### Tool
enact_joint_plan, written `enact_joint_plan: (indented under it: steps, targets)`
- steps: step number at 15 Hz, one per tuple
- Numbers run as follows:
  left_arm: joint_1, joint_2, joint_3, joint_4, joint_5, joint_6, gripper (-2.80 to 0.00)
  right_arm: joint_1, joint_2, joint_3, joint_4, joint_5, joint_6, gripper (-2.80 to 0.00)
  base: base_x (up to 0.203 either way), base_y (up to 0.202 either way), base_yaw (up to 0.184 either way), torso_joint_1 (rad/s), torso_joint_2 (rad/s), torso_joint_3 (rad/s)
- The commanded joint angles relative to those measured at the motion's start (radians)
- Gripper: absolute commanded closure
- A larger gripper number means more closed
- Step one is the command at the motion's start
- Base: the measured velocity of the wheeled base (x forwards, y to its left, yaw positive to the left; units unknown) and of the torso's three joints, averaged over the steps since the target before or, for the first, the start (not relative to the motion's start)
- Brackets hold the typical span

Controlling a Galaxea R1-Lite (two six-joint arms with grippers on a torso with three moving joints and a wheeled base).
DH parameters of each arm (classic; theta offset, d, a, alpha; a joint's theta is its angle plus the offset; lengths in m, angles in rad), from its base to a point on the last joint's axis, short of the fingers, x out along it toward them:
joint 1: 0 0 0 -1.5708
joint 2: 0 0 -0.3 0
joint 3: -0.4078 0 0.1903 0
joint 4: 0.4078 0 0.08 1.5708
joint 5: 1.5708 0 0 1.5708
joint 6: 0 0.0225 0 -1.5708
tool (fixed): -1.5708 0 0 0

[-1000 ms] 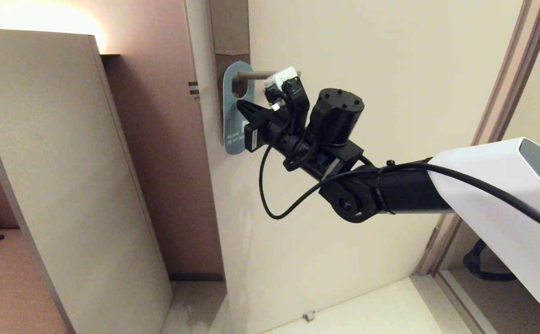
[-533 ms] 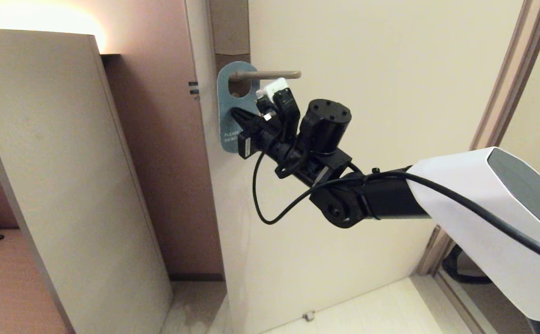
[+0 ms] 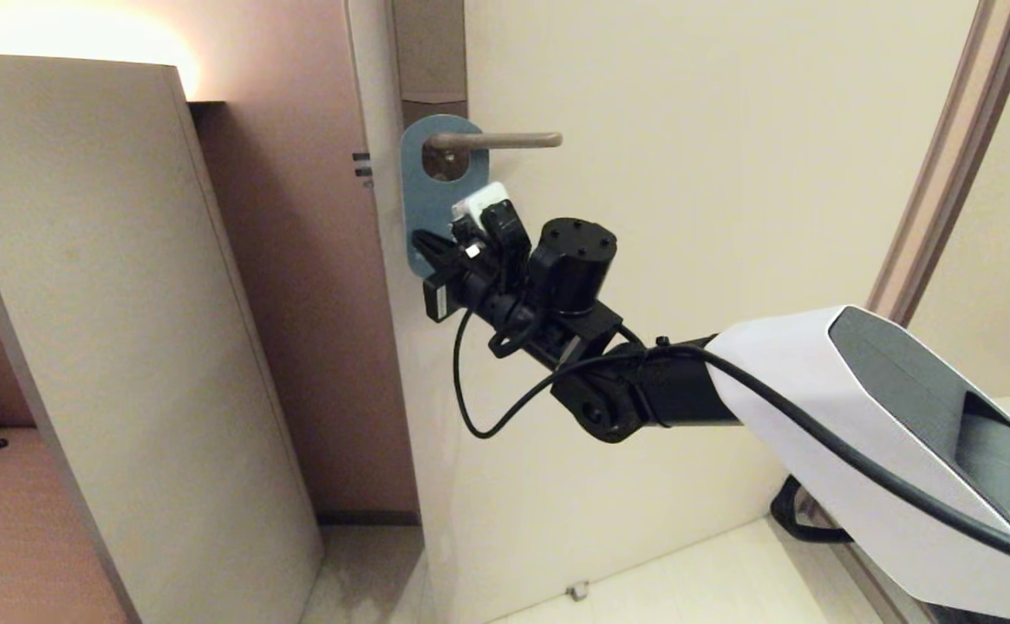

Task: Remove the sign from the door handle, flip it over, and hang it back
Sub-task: Hang the sign back with the other side facing out

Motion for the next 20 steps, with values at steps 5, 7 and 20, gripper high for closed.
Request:
enact_joint_plan:
  steps: [5,7,20]
  targets:
    - [-0.001,0.000,0.000,0.000,0.000,0.000,0.00,0.000,0.010,0.001,-0.005,0.000,-0.002,0.00,0.000,0.000,0.000,0.000,0.00,0.000]
    - [-0.001,0.000,0.000,0.000,0.000,0.000,0.00,0.000,-0.016,0.029,-0.005,-0.007,-0.004,0.00,0.000,0.000,0.000,0.000,0.00,0.000]
    - [0.001,0.000,0.000,0.000,0.000,0.000,0.00,-0.051,-0.453,0.549,0.000,-0.066,-0.027,0.00,0.000,0.000,0.000,0.000,0.00,0.000]
